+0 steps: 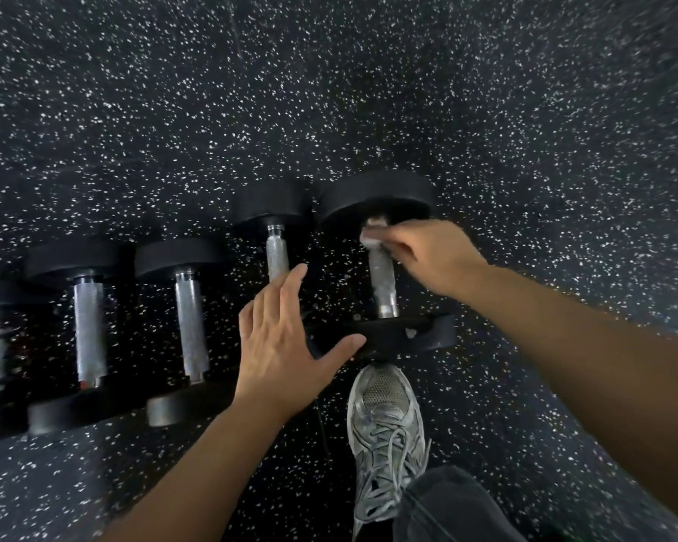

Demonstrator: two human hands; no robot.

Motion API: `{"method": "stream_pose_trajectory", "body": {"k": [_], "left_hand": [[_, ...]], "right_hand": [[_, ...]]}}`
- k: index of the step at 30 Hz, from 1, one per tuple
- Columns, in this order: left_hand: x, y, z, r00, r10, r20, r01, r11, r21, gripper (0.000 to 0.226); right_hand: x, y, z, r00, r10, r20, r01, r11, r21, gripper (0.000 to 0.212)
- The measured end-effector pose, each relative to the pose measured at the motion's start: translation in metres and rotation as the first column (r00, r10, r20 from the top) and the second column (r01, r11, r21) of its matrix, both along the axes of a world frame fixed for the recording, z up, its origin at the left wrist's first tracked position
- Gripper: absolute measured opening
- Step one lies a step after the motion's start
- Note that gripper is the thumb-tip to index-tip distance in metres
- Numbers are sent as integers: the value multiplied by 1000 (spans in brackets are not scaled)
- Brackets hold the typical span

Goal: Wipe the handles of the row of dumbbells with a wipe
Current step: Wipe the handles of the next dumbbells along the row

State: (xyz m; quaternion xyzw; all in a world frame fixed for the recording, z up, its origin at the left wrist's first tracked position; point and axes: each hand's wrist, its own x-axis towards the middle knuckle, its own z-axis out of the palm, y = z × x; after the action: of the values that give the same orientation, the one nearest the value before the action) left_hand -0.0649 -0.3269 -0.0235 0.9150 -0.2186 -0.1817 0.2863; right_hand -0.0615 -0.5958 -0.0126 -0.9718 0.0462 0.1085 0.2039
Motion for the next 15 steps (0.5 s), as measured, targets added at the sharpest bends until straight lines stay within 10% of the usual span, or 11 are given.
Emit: {"method": "stream_pose_trajectory", "body": {"k": [9,15], "left_hand": [[0,-18,3,1000,9,16,-10,999,42,119],[-6,-47,10,1000,-15,27,14,1000,22,129]], "right_hand": [[-16,-10,21,818,330,-470,-306,943,130,32],[-1,-22,13,995,2,-95,2,999,41,35]]}}
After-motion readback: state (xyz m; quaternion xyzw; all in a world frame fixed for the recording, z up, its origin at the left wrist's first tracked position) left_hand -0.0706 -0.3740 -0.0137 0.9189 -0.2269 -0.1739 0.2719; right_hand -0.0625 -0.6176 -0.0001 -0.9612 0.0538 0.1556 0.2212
